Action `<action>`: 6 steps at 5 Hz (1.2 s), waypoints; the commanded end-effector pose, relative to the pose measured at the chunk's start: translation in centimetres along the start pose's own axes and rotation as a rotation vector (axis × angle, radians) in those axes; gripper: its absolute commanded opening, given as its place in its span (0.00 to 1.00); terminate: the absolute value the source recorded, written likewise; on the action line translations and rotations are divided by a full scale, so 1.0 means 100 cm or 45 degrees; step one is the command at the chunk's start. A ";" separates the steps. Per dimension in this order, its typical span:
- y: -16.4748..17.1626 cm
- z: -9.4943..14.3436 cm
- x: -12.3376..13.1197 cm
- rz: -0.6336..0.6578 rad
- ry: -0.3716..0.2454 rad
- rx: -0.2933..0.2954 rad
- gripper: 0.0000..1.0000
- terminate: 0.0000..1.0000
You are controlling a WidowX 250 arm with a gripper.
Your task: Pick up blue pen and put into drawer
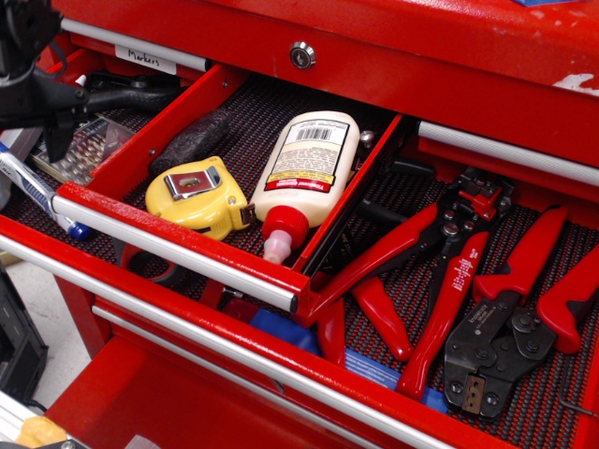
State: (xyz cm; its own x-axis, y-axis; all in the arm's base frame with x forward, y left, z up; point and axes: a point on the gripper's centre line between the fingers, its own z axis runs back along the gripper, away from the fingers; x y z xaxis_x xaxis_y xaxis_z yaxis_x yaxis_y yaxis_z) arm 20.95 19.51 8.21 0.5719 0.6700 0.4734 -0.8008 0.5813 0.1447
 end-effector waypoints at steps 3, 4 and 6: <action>0.008 -0.014 -0.025 -0.112 0.013 -0.191 1.00 0.00; 0.002 -0.022 -0.032 -0.285 0.148 -0.192 1.00 0.00; 0.003 0.013 -0.023 -0.298 0.194 -0.054 0.00 0.00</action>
State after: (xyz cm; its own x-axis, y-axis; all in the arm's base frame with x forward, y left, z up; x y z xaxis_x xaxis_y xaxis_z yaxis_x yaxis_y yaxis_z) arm 19.22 17.39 8.22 0.7736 0.5880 0.2362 -0.6324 0.7399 0.2292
